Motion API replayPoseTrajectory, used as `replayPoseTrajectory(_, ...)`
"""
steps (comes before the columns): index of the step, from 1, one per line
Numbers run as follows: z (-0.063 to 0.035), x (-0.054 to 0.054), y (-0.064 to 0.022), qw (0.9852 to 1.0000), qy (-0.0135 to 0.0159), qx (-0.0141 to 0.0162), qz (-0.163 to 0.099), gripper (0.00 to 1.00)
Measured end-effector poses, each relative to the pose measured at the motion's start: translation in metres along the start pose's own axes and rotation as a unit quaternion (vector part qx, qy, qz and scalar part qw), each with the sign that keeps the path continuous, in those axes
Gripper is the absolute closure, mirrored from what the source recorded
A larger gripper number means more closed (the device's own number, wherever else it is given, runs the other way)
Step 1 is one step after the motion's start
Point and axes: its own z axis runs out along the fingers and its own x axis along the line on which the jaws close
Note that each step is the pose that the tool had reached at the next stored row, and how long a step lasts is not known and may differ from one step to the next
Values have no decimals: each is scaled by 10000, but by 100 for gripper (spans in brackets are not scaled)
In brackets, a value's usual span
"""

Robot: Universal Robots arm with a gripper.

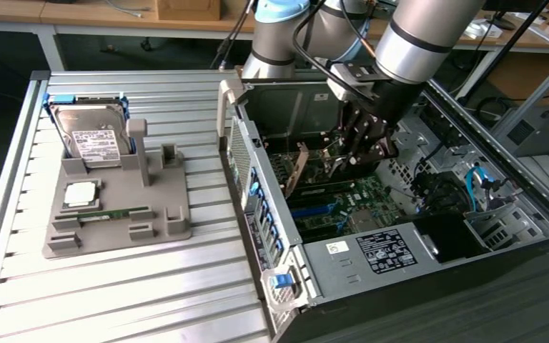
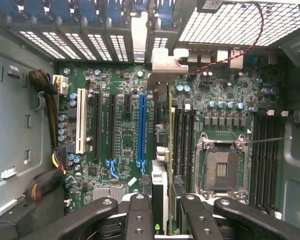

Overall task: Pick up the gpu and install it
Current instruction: 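Insert the gpu into the slot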

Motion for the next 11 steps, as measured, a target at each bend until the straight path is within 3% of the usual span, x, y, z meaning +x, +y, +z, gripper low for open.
replayPoseTrajectory(11,0,61,3,10000,1,0,0,73)
